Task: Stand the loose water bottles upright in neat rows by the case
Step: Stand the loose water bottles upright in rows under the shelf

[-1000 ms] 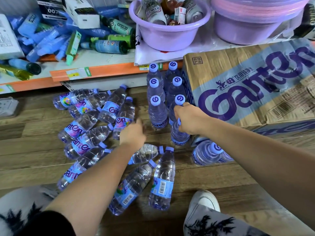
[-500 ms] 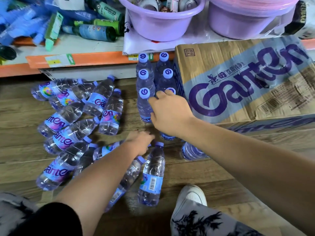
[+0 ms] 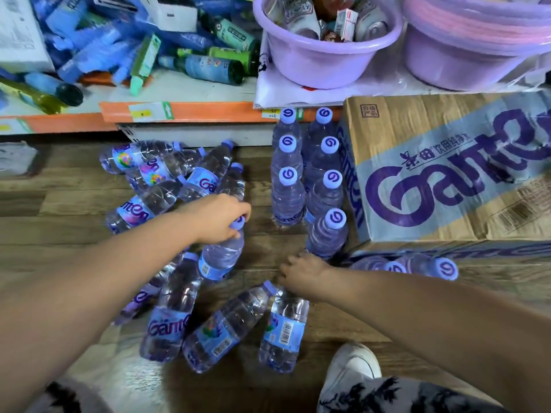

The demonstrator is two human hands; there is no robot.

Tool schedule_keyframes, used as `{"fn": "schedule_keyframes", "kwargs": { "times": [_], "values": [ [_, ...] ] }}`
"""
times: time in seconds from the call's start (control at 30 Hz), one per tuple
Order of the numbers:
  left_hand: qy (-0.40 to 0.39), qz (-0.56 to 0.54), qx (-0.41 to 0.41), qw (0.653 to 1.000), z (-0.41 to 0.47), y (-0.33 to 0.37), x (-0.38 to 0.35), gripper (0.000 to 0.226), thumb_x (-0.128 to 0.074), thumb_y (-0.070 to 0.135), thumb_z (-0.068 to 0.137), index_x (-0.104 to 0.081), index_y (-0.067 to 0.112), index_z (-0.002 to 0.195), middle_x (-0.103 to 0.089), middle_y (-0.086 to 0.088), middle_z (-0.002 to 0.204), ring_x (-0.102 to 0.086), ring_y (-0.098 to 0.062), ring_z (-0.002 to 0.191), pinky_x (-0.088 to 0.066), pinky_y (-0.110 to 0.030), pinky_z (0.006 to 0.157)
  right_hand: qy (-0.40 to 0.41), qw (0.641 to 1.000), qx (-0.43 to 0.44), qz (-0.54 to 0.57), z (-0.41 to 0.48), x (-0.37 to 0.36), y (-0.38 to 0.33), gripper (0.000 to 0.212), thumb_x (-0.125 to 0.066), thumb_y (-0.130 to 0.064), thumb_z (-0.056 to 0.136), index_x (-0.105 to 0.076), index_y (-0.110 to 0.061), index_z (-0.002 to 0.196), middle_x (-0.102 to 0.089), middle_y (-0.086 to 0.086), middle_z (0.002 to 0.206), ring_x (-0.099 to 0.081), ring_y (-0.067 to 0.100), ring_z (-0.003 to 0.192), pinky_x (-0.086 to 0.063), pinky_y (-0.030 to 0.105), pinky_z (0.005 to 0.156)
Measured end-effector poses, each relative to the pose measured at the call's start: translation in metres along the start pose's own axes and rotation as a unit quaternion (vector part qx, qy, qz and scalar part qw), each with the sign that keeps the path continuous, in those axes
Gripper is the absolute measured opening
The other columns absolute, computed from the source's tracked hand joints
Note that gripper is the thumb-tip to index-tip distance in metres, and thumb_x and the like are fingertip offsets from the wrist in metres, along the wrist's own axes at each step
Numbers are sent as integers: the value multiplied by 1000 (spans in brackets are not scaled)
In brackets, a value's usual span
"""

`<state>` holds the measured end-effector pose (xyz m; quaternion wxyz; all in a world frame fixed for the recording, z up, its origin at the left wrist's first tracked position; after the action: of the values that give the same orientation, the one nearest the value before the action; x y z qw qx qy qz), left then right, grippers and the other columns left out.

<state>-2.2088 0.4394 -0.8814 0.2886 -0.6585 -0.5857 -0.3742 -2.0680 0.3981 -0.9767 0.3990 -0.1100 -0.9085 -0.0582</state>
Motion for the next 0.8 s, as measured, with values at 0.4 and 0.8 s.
{"fn": "schedule_keyframes", "kwargs": {
  "times": [0.4,0.8],
  "values": [
    [38,-65,67,995,-12,-30,-1,38,-54,35,90,-44,23,125,-48,-3,119,-54,-24,102,-45,-35,80,-179,982,11,63,12,16,6,53,-63,-21,89,-43,-10,137,-57,12,131,-54,32,120,-46,36,86],
    [24,-44,31,998,-39,-26,4,38,-47,33,95,-44,22,131,-41,-5,122,-53,-27,104,-39,-32,75,-138,939,-32,313,-48,76,5,27,-65,-21,89,-56,3,82,-48,8,67,-52,19,48,-53,30,50]
  ]
}}
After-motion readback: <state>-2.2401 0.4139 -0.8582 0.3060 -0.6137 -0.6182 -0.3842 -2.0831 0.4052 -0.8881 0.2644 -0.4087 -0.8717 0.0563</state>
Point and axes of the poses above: each hand's wrist, its own z-axis towards the middle knuckle, its own x-axis out of the back of the hand, y = z × x, the point moved 6 cm from there along z, towards the middle knuckle
